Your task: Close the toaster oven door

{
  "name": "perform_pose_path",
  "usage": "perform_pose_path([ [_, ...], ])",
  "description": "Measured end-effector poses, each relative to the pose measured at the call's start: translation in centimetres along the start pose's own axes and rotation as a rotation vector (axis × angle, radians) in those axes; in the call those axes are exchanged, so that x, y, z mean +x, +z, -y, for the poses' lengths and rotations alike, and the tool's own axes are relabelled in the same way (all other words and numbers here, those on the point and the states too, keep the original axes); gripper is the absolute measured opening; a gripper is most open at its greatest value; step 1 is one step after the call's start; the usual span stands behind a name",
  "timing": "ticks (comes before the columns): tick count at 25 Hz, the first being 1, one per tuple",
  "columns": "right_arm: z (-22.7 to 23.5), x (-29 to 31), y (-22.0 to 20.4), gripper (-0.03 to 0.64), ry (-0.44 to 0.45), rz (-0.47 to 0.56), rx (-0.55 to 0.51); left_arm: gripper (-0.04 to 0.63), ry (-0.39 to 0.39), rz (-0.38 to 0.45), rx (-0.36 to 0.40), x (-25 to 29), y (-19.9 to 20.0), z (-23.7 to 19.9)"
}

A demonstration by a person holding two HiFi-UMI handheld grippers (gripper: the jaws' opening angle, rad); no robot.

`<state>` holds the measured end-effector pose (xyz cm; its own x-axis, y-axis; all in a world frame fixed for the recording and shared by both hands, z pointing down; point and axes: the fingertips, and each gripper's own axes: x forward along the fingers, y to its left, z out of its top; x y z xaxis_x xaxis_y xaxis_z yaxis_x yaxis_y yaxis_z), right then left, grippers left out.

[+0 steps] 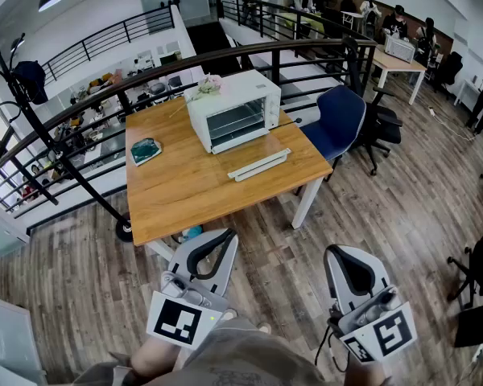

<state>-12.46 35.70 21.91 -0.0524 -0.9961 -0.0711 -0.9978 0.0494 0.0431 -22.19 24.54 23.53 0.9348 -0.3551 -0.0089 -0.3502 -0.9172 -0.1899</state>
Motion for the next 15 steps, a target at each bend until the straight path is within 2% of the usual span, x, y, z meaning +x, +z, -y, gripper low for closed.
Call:
perform_pose_path([
  [12, 0.2, -0.1, 0.1, 0.031, 0.004, 0.016, 0.034, 0.023, -0.015, -0.013, 0.008, 0.1, 0.0, 0.4],
  [15, 0.1, -0.5, 0.1, 0.032, 0.003, 0.01, 0.034, 0.023, -0.028, 0.01, 0.001, 0.5, 0.8, 1.0],
])
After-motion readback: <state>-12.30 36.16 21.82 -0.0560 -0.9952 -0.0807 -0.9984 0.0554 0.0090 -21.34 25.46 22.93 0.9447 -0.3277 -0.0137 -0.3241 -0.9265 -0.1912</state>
